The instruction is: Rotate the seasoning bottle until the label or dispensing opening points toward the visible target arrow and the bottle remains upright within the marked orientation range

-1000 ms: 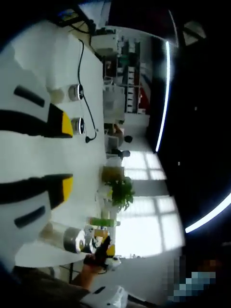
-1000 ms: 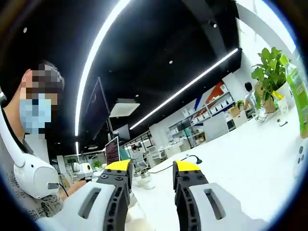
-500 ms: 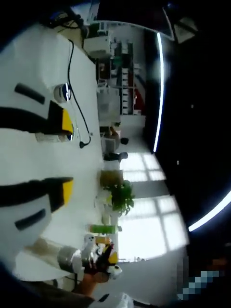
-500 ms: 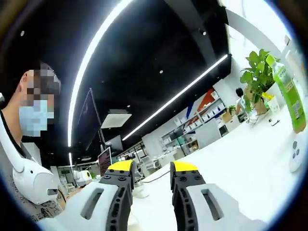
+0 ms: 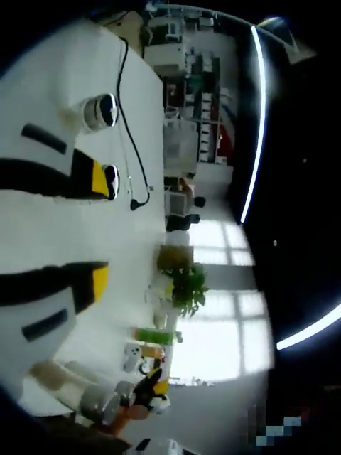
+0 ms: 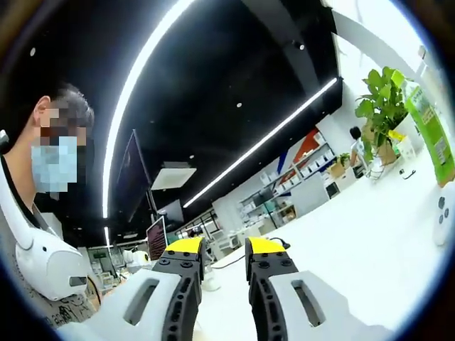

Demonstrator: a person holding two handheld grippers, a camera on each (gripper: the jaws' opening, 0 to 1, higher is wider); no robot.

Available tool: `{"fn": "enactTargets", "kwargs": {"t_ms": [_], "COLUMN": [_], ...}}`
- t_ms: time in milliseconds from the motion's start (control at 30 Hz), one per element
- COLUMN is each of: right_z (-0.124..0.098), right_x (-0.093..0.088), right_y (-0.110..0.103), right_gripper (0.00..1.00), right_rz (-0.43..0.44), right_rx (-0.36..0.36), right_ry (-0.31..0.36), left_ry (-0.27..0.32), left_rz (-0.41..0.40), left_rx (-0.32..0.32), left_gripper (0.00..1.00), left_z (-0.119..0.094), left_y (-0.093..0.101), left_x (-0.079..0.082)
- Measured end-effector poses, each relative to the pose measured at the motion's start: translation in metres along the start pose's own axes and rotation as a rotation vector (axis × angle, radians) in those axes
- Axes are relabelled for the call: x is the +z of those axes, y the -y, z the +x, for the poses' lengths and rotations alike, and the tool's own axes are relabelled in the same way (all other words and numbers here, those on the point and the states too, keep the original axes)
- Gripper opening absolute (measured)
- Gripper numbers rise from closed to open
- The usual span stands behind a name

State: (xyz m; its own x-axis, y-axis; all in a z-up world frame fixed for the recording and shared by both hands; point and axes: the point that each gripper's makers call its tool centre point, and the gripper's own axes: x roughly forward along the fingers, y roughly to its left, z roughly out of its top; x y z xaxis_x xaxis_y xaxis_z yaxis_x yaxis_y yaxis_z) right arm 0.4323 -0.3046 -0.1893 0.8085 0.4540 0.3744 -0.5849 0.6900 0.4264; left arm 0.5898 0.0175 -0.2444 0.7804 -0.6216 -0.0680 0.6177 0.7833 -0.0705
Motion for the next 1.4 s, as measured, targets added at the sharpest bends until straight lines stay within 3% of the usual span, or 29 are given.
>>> {"fn": "enactTargets", "kwargs": {"t_ms": [200,500,933,1167,1400], "right_z": [-0.007,-0.012,-0.016,-0.011,-0.017], "right_x": [0.002,0.004,0.002,0.001,-0.002], "right_y": [0.008,0.015,0.016,0.001,0.006], "right_gripper": [0.21,0.21,0.21,0.21,0.21], "right_rz": [-0.003,0.01,0.02,-0.004,-0.006], "right_rx": [-0.043,-0.073,-0.085,-0.019,-0.039], "right_ry": [0.005,0.023,0.013,-0.019,-0.027], "left_ry": [0.009,0.028,-0.01,-0.032,0.011], "left_rz": [0.004,0.148,0.133,0.147,0.164], "left_rx": [0.033,0.16,0.206,0.202,0.192], "left_gripper": [0.34,0.34,0.37,0.37,0.38], "left_z": [0.01,0.019,0.025,0.029,0.034], "left_y": [-0.01,-0.037,-0.05,-0.049,-0.048], "left_x": [0.002,0.0,-0.014,-0.021,-0.014]}}
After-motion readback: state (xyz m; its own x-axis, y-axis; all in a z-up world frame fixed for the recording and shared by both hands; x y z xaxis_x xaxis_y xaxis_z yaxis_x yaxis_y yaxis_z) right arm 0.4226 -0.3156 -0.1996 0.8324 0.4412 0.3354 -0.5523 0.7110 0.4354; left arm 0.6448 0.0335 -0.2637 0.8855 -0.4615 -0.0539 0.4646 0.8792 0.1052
